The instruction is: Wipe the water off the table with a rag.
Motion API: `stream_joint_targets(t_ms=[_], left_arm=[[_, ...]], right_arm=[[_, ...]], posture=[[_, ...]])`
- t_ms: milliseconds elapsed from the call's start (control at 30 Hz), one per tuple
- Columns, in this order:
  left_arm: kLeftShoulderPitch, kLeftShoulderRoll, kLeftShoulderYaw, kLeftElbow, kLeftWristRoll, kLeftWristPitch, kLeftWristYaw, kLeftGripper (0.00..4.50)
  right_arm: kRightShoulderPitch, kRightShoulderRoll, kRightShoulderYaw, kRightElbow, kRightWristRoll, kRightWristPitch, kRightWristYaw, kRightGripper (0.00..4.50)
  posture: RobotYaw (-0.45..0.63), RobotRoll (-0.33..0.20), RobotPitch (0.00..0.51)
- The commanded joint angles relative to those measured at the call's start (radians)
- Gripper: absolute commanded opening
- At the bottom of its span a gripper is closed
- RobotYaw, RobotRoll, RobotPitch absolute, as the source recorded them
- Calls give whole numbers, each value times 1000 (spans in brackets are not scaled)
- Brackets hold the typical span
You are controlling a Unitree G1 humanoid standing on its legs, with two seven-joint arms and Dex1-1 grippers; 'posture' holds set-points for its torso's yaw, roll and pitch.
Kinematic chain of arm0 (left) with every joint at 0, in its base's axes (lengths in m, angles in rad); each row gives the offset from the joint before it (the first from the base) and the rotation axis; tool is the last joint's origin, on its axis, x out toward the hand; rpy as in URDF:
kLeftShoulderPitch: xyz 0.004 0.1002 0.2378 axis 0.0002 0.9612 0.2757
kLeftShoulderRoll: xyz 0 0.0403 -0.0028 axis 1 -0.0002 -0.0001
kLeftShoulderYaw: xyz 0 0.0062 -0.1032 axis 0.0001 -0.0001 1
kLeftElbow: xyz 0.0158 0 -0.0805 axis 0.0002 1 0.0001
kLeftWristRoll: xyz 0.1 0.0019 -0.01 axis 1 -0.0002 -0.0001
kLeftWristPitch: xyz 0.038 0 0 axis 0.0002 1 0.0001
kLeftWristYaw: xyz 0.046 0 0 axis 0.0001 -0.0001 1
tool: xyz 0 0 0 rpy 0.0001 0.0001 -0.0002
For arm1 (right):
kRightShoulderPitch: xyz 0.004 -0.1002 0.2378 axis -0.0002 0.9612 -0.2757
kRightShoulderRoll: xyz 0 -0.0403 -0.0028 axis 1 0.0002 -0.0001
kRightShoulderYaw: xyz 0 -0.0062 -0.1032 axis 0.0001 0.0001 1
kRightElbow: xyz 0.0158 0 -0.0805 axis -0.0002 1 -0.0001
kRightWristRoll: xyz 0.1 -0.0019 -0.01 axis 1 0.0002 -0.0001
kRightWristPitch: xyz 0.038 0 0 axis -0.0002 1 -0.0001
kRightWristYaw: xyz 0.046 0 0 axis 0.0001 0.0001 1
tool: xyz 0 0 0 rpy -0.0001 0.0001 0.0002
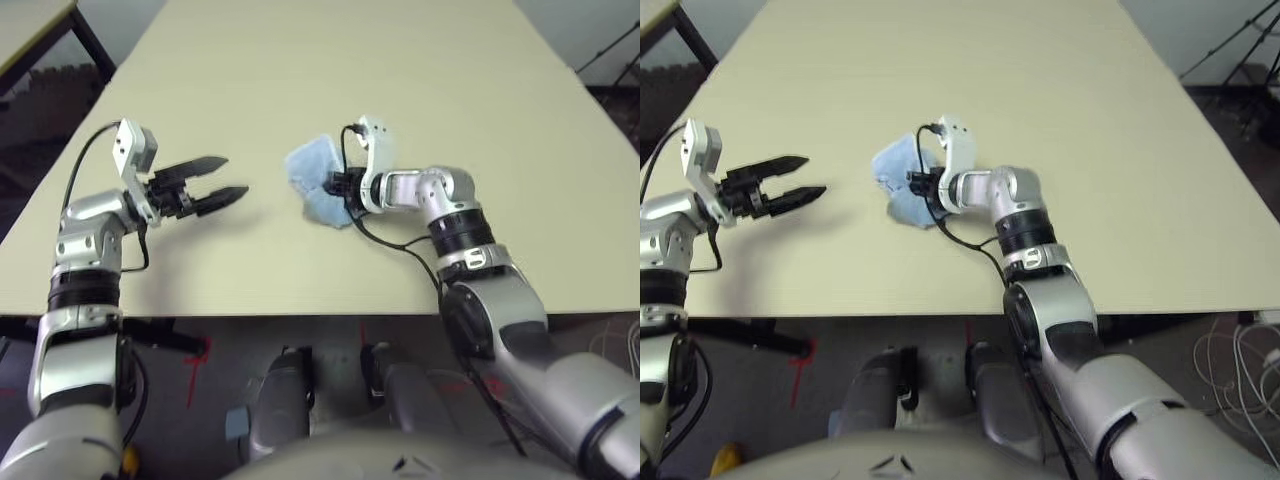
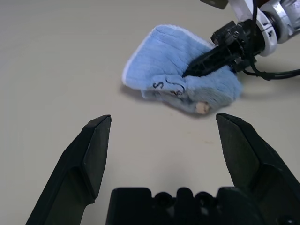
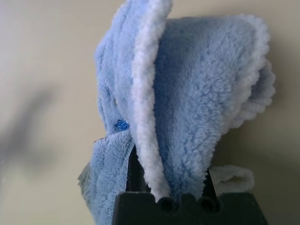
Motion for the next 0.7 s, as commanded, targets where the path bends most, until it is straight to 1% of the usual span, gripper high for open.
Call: stream_joint_targets(t_ms=[33,167,200,300,367,467,633,700], left_arm=[[-17,-7,-18,35,23,-21,2,4500],[-31,-14,-21,54,28,-32,5,4500],[-33,-16,-20,57,29,-34,6,4500],[-31,-19,-21,60,29,-33,2,4500],[-28,-22,-21,60,28,-32,0,4500],[-35,-29,-19,73,30,-38,7,4500],[-38,-38,-21,82,31,-45,10,4500],[-36,-39,-20,82,31,-47,10,4500]], right_arm=[[-27,-18,-37,22,18,8,10,14],[-53,-48,-71,-28,85,123,78,14],[-68,-59,-106,-50,131,181,91,14],[-93,-130,-158,-185,258,386,167,14],[-88,-176,-159,-250,288,466,183,14],[-71,-272,-139,-285,284,498,220,14],[-54,-455,-85,-211,228,432,315,14],[-47,-508,-54,-178,203,398,360,14]], posture=[[-163,0,144],[-166,0,143],[-166,0,143],[-173,0,142],[-184,0,143],[-194,0,146],[-202,0,149],[-206,0,149]])
